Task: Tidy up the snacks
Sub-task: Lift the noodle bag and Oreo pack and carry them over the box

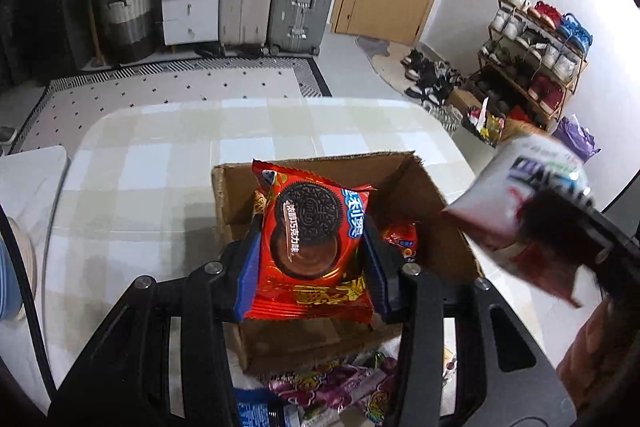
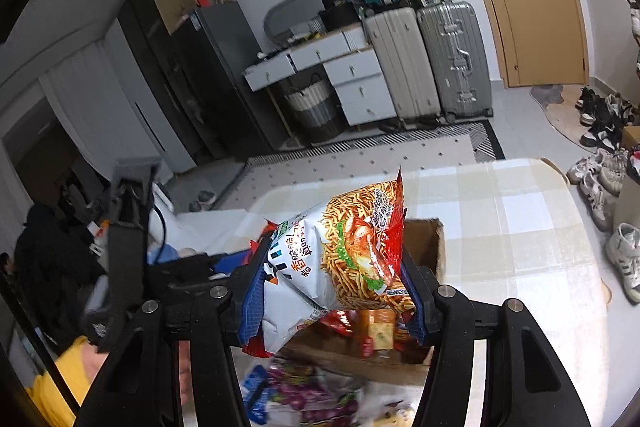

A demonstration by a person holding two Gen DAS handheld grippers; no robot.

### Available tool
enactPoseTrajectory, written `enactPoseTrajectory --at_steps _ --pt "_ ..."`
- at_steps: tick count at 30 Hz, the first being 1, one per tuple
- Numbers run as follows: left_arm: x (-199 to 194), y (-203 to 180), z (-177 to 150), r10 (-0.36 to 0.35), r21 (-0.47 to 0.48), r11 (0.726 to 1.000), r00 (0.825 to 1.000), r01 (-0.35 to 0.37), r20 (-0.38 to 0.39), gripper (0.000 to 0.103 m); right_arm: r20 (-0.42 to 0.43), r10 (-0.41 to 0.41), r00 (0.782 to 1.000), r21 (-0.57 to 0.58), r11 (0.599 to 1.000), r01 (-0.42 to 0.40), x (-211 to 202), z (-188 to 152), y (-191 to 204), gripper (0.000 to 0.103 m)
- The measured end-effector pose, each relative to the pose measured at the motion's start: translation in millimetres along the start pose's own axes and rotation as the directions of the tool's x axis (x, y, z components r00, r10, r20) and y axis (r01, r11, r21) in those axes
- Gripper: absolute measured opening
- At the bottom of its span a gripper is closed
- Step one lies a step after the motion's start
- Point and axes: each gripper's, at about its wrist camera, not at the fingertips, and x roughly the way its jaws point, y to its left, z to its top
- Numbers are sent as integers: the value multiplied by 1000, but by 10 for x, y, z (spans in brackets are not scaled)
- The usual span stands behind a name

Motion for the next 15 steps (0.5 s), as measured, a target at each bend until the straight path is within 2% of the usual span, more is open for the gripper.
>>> enactPoseTrajectory --at_steps 8,10,15 --pt "486 58 -26 4 6 1000 998 -4 -63 42 -54 -33 998 6 999 34 380 -163 -184 57" --pt "610 65 -63 -14 13 1000 996 16 -88 42 -67 -54 996 -20 998 52 442 -204 -197 57" --pt "846 102 -143 -11 16 1000 993 13 -120 42 -87 -91 992 -79 993 84 552 -263 -203 57"
